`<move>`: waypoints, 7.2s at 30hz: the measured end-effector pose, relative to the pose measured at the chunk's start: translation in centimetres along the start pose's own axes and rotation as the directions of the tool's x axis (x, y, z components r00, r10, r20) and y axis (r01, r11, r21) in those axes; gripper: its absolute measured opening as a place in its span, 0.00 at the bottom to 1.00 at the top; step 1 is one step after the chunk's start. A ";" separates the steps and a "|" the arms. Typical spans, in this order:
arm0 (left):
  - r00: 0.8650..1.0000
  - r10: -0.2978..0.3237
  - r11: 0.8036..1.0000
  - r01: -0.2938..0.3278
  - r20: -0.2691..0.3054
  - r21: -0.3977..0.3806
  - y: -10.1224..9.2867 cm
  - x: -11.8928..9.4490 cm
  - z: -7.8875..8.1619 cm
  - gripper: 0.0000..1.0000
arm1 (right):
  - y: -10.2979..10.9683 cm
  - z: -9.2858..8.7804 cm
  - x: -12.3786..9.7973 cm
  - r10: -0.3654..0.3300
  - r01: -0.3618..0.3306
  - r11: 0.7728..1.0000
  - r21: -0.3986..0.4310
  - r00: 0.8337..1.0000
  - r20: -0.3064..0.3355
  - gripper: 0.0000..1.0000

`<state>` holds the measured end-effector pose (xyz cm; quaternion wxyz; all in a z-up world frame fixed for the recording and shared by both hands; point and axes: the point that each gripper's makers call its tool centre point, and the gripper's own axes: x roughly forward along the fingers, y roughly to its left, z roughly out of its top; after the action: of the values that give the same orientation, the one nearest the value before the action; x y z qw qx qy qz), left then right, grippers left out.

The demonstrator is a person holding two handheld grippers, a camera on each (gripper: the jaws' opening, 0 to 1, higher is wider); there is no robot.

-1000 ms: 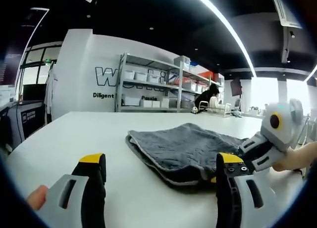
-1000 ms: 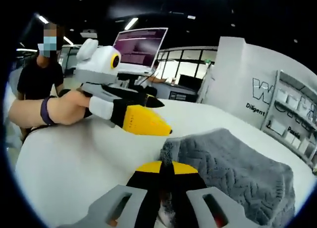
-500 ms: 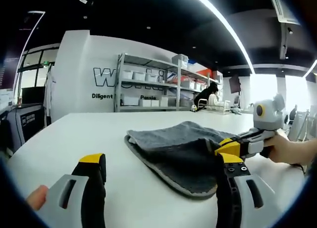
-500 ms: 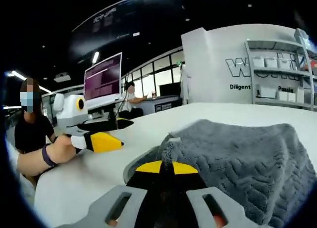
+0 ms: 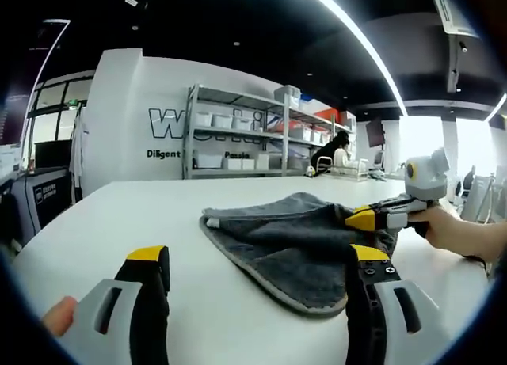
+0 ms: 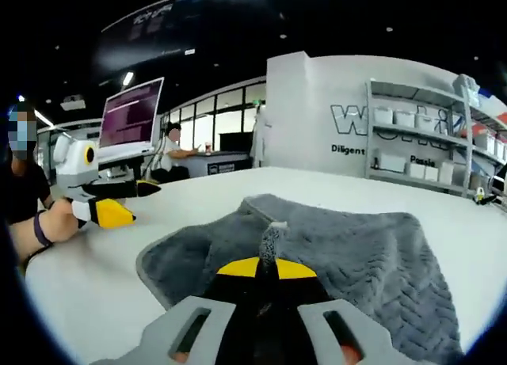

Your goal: Open the folded towel by lifting each exposed corner and separating the folded layers until the towel lies flat within the target outline without major curled edges

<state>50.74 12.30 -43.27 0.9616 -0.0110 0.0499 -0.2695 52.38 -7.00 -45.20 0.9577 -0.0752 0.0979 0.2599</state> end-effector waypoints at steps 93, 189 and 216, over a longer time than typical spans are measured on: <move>0.989 -0.023 0.980 0.051 -0.147 0.191 -2.4 0.9 -3.4 0.91 | -30.9 -3.7 -16.8 -0.607 0.574 0.775 0.264 0.792 0.060 0.01; 0.989 0.001 0.975 0.032 -0.146 0.218 -1.9 0.6 -3.3 0.91 | -46.1 -15.0 -32.6 -0.867 0.908 0.415 0.060 0.414 -0.278 0.20; 0.989 -0.008 0.974 0.040 -0.147 0.221 -2.1 0.7 -3.3 0.91 | -41.1 -3.0 -25.9 -0.729 0.727 0.681 0.089 0.660 0.182 0.77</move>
<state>49.87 10.17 -46.53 0.9473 0.1160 0.0889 -0.2852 51.07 -55.23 -38.45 0.9866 -0.0772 -0.0373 -0.1385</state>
